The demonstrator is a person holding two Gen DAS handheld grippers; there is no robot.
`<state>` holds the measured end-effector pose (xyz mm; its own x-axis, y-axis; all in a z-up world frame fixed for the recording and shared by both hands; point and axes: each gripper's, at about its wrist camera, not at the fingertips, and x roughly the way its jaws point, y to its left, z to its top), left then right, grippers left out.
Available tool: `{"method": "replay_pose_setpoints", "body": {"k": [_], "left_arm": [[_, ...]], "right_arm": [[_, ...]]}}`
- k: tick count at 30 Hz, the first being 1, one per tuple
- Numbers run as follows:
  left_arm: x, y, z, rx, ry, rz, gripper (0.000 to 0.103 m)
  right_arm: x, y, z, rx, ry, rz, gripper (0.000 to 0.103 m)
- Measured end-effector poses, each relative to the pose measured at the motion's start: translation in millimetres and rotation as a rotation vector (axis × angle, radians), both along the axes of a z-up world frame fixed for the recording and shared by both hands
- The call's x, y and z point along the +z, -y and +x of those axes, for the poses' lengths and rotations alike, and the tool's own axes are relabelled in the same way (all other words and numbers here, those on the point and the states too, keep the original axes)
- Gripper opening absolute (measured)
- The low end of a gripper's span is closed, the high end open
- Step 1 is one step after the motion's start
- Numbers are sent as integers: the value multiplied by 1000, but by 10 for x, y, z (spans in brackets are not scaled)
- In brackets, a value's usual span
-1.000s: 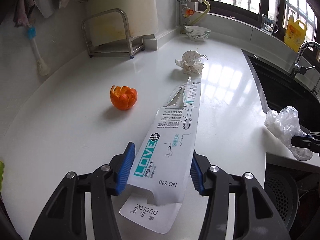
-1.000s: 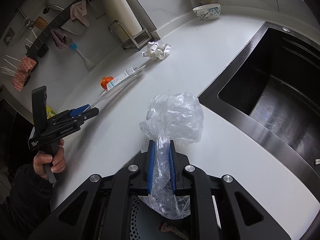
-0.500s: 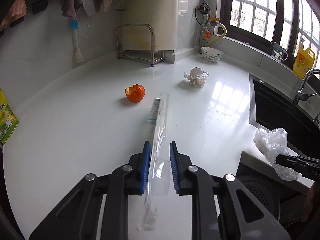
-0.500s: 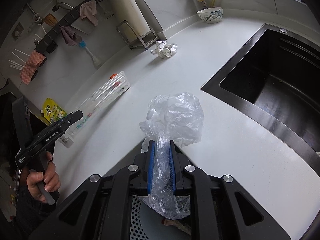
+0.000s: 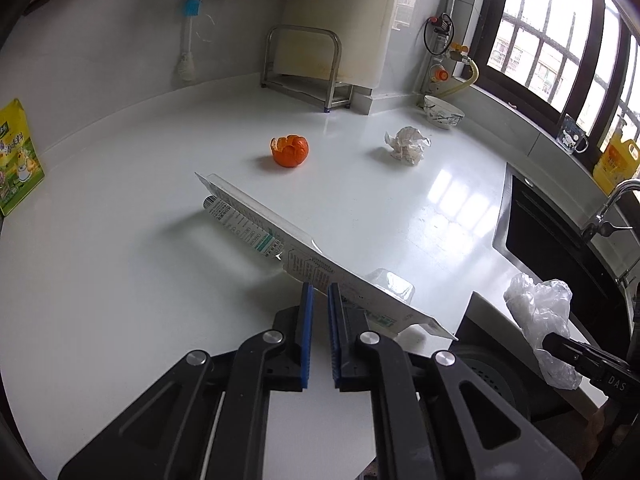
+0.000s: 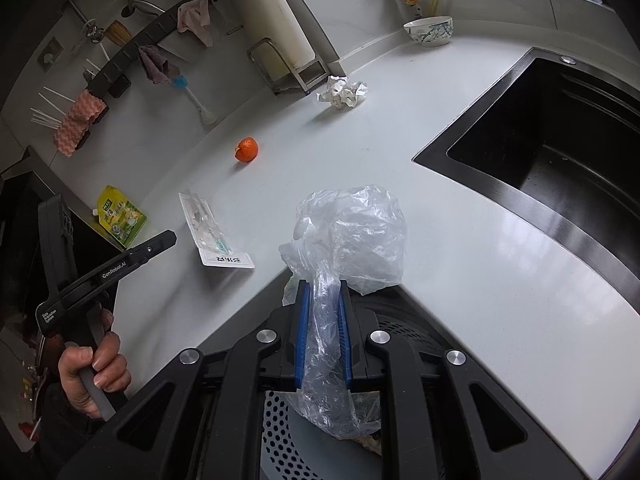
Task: Collect trash
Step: 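Carry the toothbrush package with the left tool while the right tool carries the bag to the basket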
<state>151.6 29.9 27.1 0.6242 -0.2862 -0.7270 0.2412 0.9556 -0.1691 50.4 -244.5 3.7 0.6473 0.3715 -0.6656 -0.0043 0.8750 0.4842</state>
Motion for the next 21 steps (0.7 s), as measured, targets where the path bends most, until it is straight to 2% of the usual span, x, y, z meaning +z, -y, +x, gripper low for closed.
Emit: {"method": "replay_pose_setpoints", "body": {"k": [1, 2, 3, 4, 5, 7, 14, 21], "left_arm": [[-3, -5, -2, 15, -11, -9, 16], [-7, -2, -5, 30, -23, -17, 29], [-13, 3, -7, 47, -32, -26, 38], [-13, 7, -12, 71, -36, -31, 62], [-5, 8, -16, 99, -34, -39, 80], [18, 12, -10, 138, -29, -54, 81], [-32, 173, 190, 266, -72, 15, 82], [-168, 318, 388, 324, -95, 54, 82]], "right_arm": [[5, -1, -4, 0, 3, -1, 13], [9, 0, -7, 1, 5, -3, 13], [15, 1, -10, 1, 8, -4, 13], [22, -1, -14, 2, 11, -4, 13], [29, 6, -20, 2, 15, -4, 13], [45, 30, -37, -2, 23, -5, 13], [61, 127, -96, -23, 45, 4, 13], [56, 212, -118, -37, 51, 18, 13]]}}
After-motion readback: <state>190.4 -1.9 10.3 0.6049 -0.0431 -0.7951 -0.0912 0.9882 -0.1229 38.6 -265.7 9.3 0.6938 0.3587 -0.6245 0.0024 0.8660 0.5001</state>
